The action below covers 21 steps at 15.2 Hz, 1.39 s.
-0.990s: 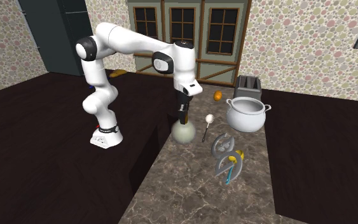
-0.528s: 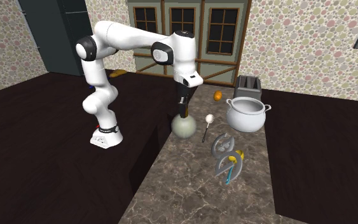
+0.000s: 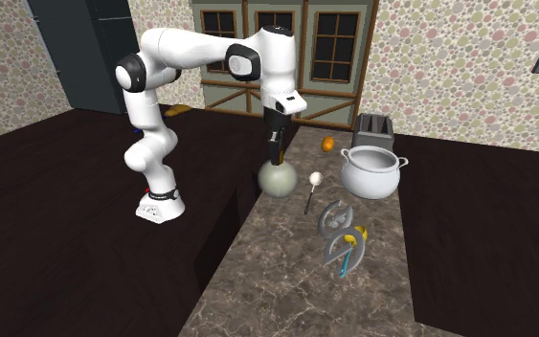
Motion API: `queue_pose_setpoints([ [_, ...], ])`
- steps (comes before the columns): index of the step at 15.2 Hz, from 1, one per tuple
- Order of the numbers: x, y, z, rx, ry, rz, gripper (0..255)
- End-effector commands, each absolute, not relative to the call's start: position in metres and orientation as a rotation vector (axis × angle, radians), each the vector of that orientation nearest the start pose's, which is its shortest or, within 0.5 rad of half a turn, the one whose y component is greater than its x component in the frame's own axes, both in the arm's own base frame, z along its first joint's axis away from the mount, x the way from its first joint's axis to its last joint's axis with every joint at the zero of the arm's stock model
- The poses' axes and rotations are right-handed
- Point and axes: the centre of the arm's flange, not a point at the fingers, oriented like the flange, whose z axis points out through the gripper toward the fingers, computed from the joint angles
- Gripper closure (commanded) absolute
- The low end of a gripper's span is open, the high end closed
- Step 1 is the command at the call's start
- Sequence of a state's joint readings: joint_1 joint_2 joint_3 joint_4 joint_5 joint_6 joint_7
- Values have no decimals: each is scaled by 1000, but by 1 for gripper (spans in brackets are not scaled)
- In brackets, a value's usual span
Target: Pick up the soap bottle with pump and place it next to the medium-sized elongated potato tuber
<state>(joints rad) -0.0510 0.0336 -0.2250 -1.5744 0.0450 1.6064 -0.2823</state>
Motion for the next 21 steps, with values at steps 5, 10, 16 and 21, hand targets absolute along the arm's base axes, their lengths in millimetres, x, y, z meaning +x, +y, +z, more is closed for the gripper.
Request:
queue_pose_setpoints([
  [5, 551, -109, 614, -3105, -7, -15, 255],
  [10, 555, -44, 603, -3105, -7, -15, 255],
  [16, 560, 34, 590, -3105, -7, -15, 255],
  [21, 564, 99, 580, -3105, -7, -15, 255],
])
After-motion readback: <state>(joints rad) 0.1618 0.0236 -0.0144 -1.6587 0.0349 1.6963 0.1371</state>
